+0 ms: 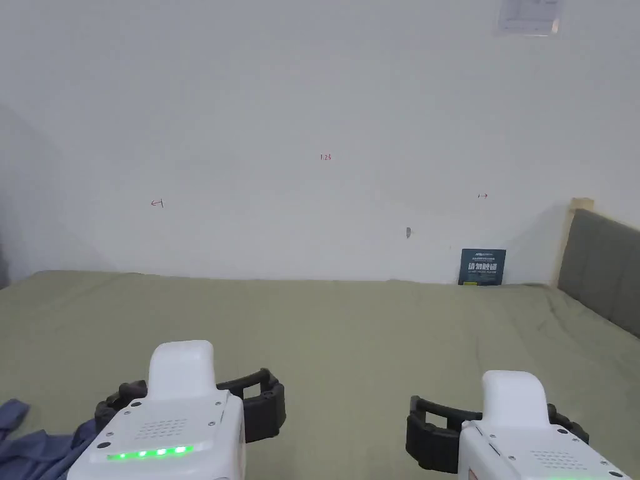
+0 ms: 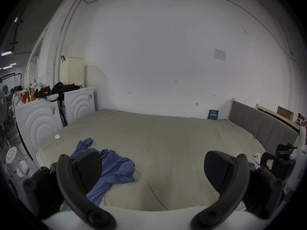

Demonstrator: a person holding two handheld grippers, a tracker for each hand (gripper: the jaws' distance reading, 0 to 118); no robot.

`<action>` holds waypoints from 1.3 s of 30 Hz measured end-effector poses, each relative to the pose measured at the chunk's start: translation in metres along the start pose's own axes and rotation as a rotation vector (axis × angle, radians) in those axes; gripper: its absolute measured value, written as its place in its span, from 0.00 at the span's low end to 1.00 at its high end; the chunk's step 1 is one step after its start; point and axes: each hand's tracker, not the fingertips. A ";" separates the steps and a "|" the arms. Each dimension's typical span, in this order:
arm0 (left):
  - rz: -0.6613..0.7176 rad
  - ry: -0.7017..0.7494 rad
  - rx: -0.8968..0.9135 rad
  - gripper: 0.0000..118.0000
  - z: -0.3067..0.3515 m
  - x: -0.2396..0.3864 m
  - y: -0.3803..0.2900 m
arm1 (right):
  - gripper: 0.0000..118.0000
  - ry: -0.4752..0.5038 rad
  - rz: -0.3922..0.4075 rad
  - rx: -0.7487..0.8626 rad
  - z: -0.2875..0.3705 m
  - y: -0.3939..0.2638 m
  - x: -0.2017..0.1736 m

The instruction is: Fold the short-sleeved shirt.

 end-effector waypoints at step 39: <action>-0.049 -0.021 -0.053 0.00 -0.023 -0.009 -0.017 | 0.00 -0.065 0.077 -0.022 -0.022 -0.009 -0.003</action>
